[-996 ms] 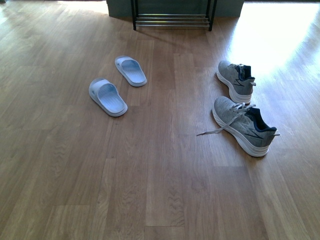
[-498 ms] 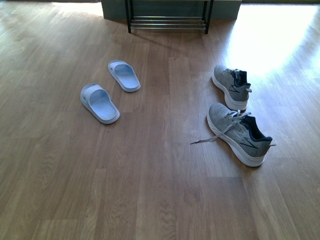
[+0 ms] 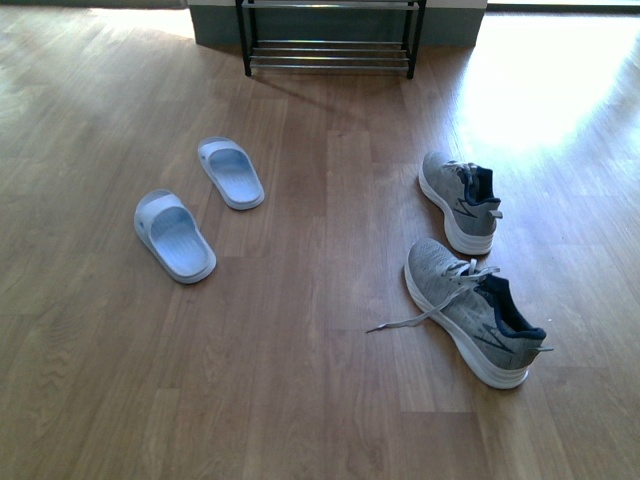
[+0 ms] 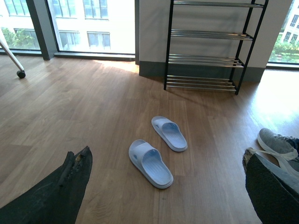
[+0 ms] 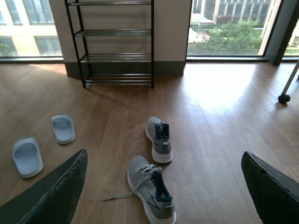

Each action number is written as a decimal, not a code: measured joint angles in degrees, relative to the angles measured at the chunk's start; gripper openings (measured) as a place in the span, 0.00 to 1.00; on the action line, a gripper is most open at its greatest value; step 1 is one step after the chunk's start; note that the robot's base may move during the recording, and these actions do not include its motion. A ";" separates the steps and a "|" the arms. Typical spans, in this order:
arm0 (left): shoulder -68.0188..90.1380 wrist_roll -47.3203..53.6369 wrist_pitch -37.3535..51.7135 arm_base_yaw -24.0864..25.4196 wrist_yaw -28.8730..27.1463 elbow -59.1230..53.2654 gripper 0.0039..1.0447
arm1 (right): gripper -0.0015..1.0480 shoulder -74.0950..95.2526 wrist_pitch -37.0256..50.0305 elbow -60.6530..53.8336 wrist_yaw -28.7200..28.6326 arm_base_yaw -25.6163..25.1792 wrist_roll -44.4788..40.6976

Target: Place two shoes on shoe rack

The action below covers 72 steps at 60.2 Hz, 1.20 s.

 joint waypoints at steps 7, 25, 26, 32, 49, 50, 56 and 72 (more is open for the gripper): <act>0.00 0.00 0.00 0.00 0.04 0.00 0.91 | 0.91 0.00 0.00 0.00 0.11 0.00 0.00; 0.00 0.02 0.00 0.00 0.20 0.00 0.91 | 0.91 0.00 0.02 0.00 0.28 0.00 -0.02; 0.00 0.02 0.00 0.00 0.20 0.00 0.91 | 0.91 0.00 0.00 0.00 0.31 0.00 0.00; 0.00 0.02 0.00 0.00 0.26 0.00 0.91 | 0.91 0.00 0.00 0.00 0.42 0.00 0.00; 0.00 0.02 0.00 0.00 0.20 0.00 0.91 | 0.91 0.02 0.00 0.00 0.31 0.00 0.00; 0.00 0.02 0.00 0.00 0.20 0.00 0.91 | 0.91 0.02 0.00 0.00 0.31 0.00 0.00; 0.00 0.02 0.00 0.00 0.17 0.00 0.91 | 0.91 0.02 0.00 0.00 0.31 0.00 0.00; 31.65 -27.02 10.71 -17.92 -21.92 7.17 0.91 | 0.91 0.02 0.00 0.00 0.28 0.00 0.00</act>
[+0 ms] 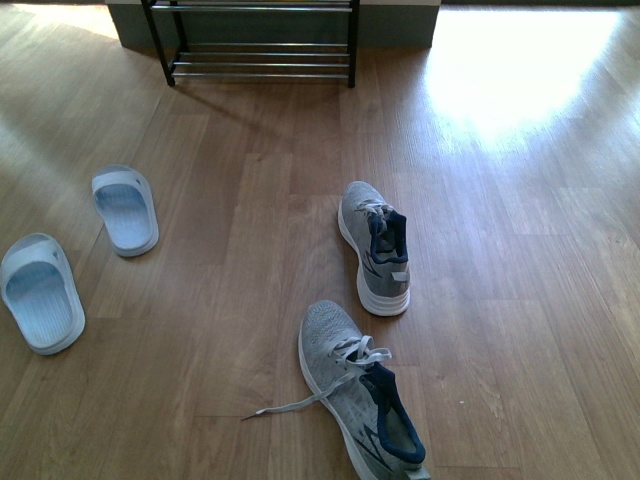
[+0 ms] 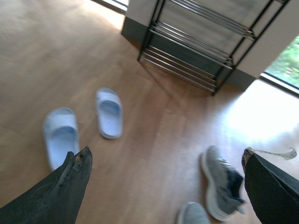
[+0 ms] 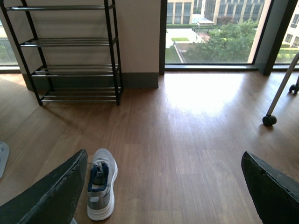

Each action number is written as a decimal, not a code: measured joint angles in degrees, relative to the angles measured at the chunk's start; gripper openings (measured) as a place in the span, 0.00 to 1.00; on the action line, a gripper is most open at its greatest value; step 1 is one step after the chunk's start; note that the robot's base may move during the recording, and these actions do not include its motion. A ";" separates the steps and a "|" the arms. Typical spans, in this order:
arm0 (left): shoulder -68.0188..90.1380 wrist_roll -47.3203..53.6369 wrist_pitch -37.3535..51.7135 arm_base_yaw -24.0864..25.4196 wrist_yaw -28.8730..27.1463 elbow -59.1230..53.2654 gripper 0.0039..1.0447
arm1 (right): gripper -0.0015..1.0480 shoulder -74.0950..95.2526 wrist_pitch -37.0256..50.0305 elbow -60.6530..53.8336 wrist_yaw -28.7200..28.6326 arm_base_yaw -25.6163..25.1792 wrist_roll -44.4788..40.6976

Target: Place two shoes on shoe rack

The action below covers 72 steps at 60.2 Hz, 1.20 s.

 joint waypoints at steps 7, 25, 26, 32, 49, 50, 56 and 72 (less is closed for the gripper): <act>25.35 -7.26 13.55 -1.64 8.94 6.67 0.91 | 0.91 0.00 0.00 0.00 0.02 0.00 0.00; 81.74 -21.38 14.01 -7.50 26.01 28.61 0.91 | 0.91 0.00 0.00 0.00 -0.02 0.00 0.00; 82.49 -21.62 13.66 -7.52 26.38 29.31 0.91 | 0.91 0.00 0.00 0.00 -0.02 0.00 0.00; 90.79 -22.21 10.40 -7.74 28.09 36.70 0.91 | 0.91 0.00 0.00 0.00 0.00 0.00 0.00; 109.24 -18.95 1.03 -11.08 38.97 52.57 0.91 | 0.91 0.00 0.00 0.00 0.00 0.00 0.00; 110.22 -18.60 0.55 -11.10 39.82 53.57 0.91 | 0.91 0.00 0.00 0.00 0.00 0.00 0.00; 114.20 -16.87 -1.73 -11.19 41.22 57.81 0.91 | 0.91 0.00 0.00 0.00 0.00 0.00 0.00; 123.73 -12.87 -7.82 -12.35 45.62 69.55 0.91 | 0.91 0.00 0.00 0.00 0.00 0.00 0.00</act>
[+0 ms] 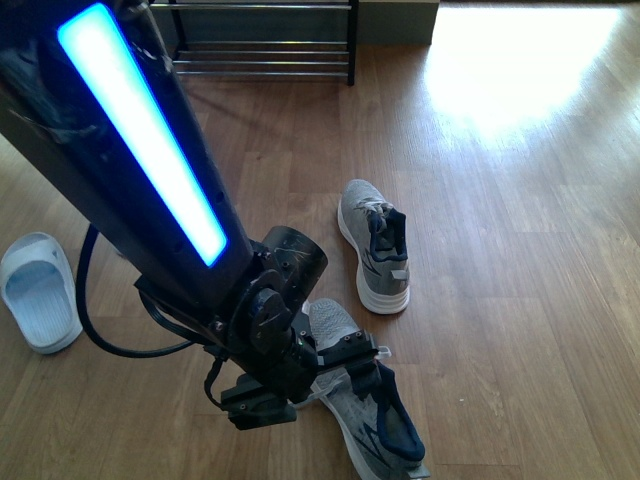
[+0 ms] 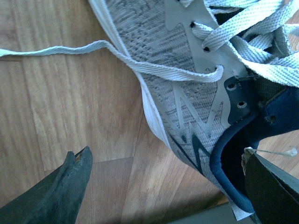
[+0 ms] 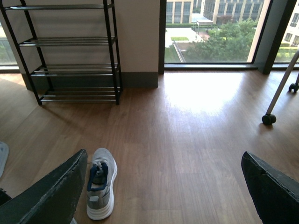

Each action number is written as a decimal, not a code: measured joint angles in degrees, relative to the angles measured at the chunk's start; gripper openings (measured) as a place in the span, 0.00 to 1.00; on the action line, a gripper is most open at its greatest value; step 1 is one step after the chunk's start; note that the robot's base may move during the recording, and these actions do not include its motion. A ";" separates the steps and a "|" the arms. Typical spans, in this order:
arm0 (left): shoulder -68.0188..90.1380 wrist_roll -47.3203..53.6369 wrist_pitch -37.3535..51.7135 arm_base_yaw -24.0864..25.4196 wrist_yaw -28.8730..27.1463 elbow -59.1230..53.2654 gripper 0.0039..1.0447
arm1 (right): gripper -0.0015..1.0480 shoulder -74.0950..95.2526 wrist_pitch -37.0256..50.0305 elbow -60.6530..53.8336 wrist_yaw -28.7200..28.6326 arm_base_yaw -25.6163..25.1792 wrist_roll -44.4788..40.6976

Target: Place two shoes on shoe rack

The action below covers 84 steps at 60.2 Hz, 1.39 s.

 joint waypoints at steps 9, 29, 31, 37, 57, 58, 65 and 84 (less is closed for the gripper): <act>3.10 0.68 -1.42 -0.57 2.97 5.11 0.91 | 0.91 0.00 0.00 0.00 0.00 0.00 0.00; 10.80 3.30 -7.96 -1.68 2.80 14.82 0.91 | 0.91 0.00 0.00 0.00 0.00 0.00 0.00; 10.99 4.00 -7.74 -1.73 2.38 15.26 0.91 | 0.91 0.00 0.00 0.00 0.00 0.00 0.00; 11.39 5.16 -8.15 -1.73 0.74 16.85 0.80 | 0.91 0.00 0.00 0.00 0.00 0.00 0.00; 11.85 6.58 -7.65 -1.68 -3.91 16.87 0.30 | 0.91 0.00 0.00 0.00 0.00 0.00 0.00; 11.85 6.64 -7.45 -1.66 -4.35 16.70 0.27 | 0.91 0.00 0.00 0.00 0.00 0.00 0.00; 11.08 7.06 -5.55 -1.38 -7.13 14.27 0.10 | 0.91 0.00 0.00 0.00 0.00 0.00 0.00; -8.52 7.41 6.95 4.39 -20.81 -8.87 0.02 | 0.91 0.00 0.00 0.00 0.00 0.00 0.00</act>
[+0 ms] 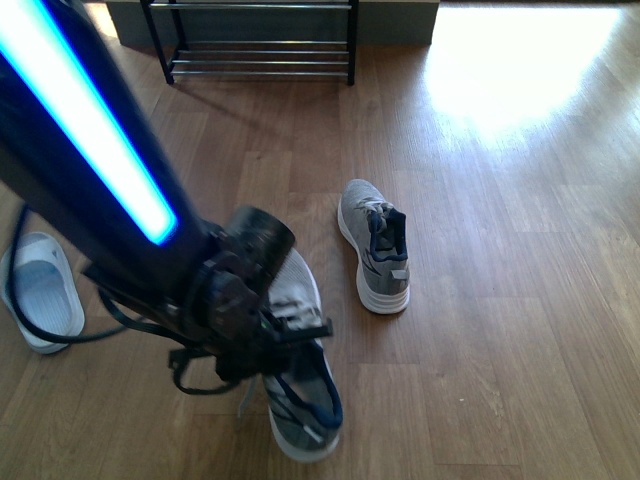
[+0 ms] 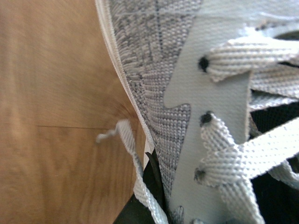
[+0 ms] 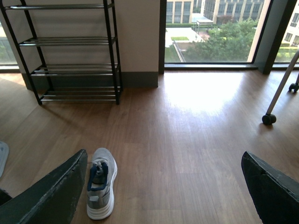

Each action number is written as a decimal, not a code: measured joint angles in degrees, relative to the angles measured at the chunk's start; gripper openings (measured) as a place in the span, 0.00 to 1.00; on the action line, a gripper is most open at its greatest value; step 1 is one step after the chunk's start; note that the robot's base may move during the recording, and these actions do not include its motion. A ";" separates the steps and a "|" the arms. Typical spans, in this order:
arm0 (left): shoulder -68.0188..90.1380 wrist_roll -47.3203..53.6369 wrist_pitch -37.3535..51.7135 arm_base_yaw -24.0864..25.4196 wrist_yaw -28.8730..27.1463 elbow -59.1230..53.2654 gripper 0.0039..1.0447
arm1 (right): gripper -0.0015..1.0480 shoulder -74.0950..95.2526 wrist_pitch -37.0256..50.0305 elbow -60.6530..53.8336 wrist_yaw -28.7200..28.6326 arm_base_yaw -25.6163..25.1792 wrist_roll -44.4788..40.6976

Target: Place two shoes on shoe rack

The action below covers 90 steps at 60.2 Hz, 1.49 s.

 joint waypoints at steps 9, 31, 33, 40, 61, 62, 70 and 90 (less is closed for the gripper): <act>-15.30 0.50 6.05 3.02 -5.31 -12.00 0.02 | 0.91 0.00 0.00 0.00 0.00 0.00 0.00; -59.84 14.12 10.10 10.43 -21.92 -44.46 0.02 | 0.91 0.00 0.00 0.00 0.00 0.00 0.00; -63.28 15.45 9.60 10.43 -23.54 -46.31 0.02 | 0.91 0.00 0.00 0.00 0.00 0.00 0.00; -83.23 21.31 1.60 7.41 -32.92 -53.35 0.02 | 0.91 0.00 0.00 0.00 0.00 0.00 0.00; -119.25 32.13 -7.23 -2.43 -44.81 -58.90 0.02 | 0.91 0.00 0.00 0.00 0.04 0.00 0.00; -119.23 32.20 -7.23 -2.45 -44.72 -58.93 0.02 | 0.91 -0.02 0.00 0.00 0.04 0.00 0.00; -119.21 32.72 -7.28 -2.47 -45.42 -59.25 0.02 | 0.91 0.00 0.00 0.00 -0.15 0.00 0.00; -119.19 33.18 -7.30 -2.49 -44.83 -59.28 0.02 | 0.91 0.00 0.00 0.00 -0.13 0.00 0.00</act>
